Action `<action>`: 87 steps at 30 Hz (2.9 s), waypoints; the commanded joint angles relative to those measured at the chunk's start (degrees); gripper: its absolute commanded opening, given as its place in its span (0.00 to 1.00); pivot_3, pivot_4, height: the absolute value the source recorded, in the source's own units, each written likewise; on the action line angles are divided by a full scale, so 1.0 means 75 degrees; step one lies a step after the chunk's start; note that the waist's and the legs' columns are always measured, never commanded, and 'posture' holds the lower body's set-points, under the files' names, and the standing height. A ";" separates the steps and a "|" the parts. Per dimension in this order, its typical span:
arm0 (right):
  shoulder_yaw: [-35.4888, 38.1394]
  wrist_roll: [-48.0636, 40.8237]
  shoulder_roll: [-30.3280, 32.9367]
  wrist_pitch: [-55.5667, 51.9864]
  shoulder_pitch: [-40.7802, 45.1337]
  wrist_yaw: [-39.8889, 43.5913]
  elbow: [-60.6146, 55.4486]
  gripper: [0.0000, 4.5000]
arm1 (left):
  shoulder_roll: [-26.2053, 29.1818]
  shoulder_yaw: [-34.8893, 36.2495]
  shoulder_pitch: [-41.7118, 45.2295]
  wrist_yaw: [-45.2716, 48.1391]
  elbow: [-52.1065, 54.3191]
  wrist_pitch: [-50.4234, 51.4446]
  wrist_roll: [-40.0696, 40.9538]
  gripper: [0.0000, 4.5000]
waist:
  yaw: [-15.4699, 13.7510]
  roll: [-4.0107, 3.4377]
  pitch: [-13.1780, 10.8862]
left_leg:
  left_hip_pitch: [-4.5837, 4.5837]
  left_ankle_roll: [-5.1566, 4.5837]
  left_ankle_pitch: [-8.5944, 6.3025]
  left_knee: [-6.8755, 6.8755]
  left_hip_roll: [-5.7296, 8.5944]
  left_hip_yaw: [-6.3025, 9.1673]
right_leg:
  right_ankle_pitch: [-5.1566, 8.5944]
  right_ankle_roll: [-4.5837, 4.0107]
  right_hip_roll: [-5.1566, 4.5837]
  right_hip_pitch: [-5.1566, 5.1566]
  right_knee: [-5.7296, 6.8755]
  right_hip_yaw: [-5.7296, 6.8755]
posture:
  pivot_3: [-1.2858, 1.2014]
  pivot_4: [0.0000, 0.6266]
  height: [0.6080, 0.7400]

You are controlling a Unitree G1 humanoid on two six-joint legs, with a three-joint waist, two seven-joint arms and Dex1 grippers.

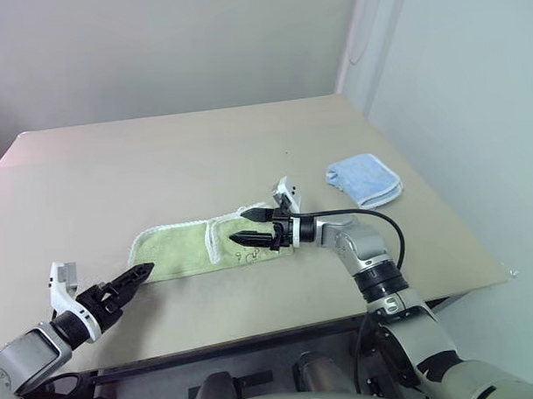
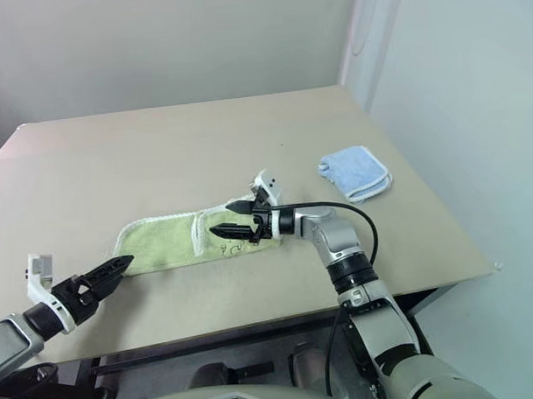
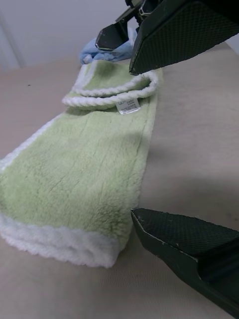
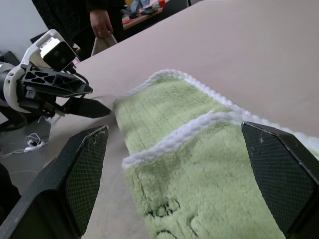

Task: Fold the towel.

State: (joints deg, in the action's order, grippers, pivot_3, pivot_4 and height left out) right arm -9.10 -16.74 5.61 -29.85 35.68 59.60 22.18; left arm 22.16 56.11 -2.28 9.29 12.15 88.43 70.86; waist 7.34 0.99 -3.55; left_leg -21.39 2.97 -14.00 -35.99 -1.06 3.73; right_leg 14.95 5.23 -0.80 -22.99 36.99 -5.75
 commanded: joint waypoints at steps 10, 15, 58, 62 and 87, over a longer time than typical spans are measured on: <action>-0.0012 -0.0111 -0.0058 0.0098 0.0208 -0.0034 0.0075 0.99 | 0.0873 -0.0385 0.0303 -0.1018 -0.0879 -0.0180 0.0270 1.00 | 0.0001 -0.0001 -0.0001 | -0.0002 0.0001 -0.0001 0.0009 0.0001 0.0000 | 0.0000 -0.0001 0.0000 -0.0007 -0.0004 0.0000 | 0.52 0.00 1.00; -0.0016 -0.0066 -0.0065 0.0160 0.0188 -0.0107 0.0108 0.99 | 0.0906 -0.0628 0.0686 -0.1301 -0.1387 -0.0702 -0.0144 1.00 | -0.0009 -0.0004 -0.0003 | 0.0000 0.0003 -0.0001 0.0010 0.0002 0.0001 | 0.0000 -0.0001 0.0000 -0.0012 -0.0004 0.0000 | 0.52 0.00 1.00; -0.0094 0.0016 0.0183 0.0452 0.0086 -0.0303 0.0223 1.00 | 0.1225 -0.3003 -0.0059 -0.4851 -0.0253 -0.3766 0.4133 0.25 | -0.0057 -0.0003 -0.0005 | -0.0015 0.0005 0.0001 0.0071 0.0011 0.0006 | -0.0002 0.0000 -0.0006 0.0006 -0.0095 0.0000 | 0.52 0.00 1.00; -0.0096 -0.0013 0.0181 0.0466 0.0096 -0.0299 0.0233 1.00 | 0.1322 -0.3205 -0.0201 -0.4809 -0.0132 -0.4057 0.4247 0.58 | -0.0076 -0.0003 -0.0004 | -0.0021 0.0039 0.0010 0.0116 0.0011 0.0006 | -0.0004 -0.0003 -0.0007 -0.0007 -0.0114 0.0000 | 0.52 0.00 1.00; -0.0072 -0.0081 0.0339 0.0156 0.0033 -0.0270 0.0089 1.00 | 0.1803 -0.4116 -0.0752 -0.6154 0.0330 -0.5546 0.5286 0.85 | -0.0253 -0.0004 -0.0005 | -0.0027 0.0052 0.0015 0.0113 0.0011 0.0001 | -0.0001 0.0000 -0.0007 -0.0014 -0.0118 -0.0002 | 0.52 0.00 1.00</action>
State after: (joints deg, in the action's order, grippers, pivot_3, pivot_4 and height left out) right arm -10.29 -16.55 8.10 -28.53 35.25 57.63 24.56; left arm 34.79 25.40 -8.14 -37.49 13.63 47.72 109.50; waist 5.44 0.96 -3.58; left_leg -21.59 3.36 -13.89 -35.14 -0.98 3.73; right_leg 14.94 5.23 -0.85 -23.09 36.10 -5.77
